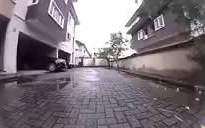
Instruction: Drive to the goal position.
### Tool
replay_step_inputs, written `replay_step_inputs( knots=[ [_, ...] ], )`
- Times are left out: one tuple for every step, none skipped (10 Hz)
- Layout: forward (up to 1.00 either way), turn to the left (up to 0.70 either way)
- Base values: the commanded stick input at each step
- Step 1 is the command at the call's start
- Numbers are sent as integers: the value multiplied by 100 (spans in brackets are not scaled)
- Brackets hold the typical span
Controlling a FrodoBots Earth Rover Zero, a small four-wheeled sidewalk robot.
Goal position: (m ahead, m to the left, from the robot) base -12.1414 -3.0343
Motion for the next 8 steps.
replay_step_inputs(
  knots=[
    [70,0],
    [70,0],
    [70,0],
    [70,0],
    [70,0],
    [70,0],
    [70,0],
    [70,0]
  ],
)
